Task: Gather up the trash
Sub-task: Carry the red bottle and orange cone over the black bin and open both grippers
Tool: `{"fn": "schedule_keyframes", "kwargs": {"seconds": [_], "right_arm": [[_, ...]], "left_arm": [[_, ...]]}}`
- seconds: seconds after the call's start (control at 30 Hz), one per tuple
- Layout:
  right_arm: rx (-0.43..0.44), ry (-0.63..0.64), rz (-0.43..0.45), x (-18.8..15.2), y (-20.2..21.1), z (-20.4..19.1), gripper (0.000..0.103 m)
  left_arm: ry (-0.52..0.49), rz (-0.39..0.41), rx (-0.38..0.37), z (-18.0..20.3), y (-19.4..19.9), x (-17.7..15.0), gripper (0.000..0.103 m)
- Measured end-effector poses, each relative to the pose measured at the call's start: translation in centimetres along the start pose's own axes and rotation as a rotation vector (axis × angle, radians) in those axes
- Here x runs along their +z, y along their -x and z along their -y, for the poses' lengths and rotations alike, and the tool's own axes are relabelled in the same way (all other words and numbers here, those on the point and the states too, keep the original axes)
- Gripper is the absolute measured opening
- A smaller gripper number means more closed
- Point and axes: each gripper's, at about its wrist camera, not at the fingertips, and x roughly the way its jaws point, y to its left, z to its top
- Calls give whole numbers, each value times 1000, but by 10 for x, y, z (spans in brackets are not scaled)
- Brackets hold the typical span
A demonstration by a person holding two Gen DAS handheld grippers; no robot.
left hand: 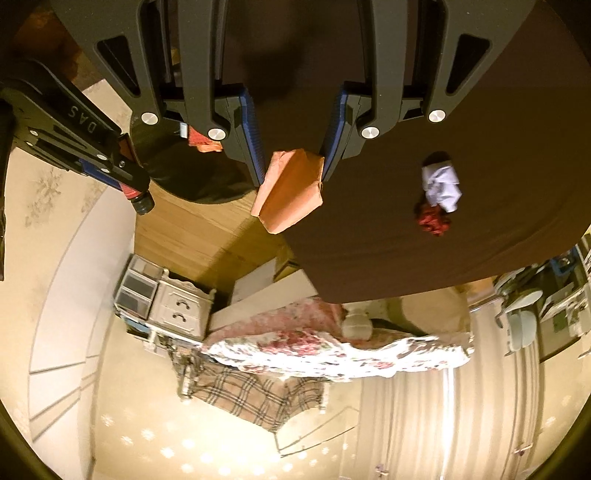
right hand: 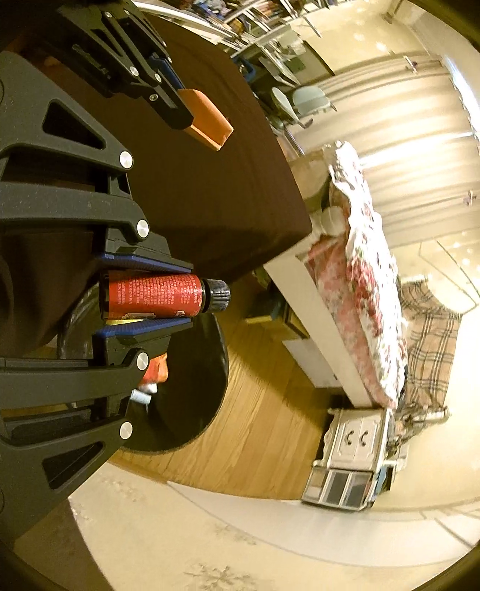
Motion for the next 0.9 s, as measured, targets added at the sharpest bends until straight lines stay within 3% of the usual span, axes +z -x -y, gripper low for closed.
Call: {"fn": "schedule_keyframes", "kwargs": {"seconds": [0.33,0.9], "right_arm": [[-54,-60,-3,-6,-5,31,24],[-133,-72,0,-12,-18,49,24]], "left_arm": [[-40,-23,-42,32,-22,2,33],[-83,-55,-52,63,-55,1,33]]}}
